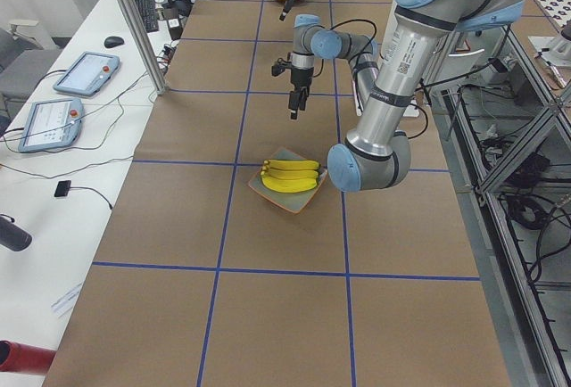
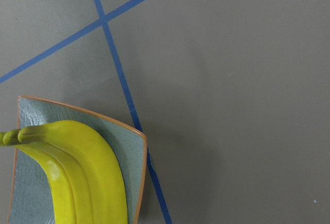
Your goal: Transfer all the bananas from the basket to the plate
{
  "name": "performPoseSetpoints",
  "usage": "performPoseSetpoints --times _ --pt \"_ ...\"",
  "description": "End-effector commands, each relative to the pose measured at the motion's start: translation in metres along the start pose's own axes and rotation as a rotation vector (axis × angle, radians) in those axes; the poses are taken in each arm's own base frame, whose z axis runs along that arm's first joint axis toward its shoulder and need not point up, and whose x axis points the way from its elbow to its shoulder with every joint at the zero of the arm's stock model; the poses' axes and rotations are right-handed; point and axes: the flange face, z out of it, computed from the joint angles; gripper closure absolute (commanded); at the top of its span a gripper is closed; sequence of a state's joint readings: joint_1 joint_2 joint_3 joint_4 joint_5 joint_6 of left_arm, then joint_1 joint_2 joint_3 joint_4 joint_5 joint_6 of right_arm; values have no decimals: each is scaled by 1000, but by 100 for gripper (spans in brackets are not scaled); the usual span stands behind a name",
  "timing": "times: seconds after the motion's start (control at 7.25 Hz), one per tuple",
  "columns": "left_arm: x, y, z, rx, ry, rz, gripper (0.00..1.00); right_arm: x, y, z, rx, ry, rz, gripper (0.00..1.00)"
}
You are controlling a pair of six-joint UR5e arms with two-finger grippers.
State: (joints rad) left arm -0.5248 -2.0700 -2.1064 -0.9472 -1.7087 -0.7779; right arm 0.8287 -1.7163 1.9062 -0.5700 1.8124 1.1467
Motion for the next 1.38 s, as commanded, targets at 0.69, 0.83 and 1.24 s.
performPoseSetpoints --times 0.69,0.83,1.24 --pt "10 -3 6 16 25 -56 0 374 -86 -79 -171 171 -523 0" --pt "13 -8 11 27 37 -86 0 391 -56 -87 -207 180 -637 1" --pt "17 -14 20 35 45 -97 0 417 -28 -91 -272 223 -779 11"
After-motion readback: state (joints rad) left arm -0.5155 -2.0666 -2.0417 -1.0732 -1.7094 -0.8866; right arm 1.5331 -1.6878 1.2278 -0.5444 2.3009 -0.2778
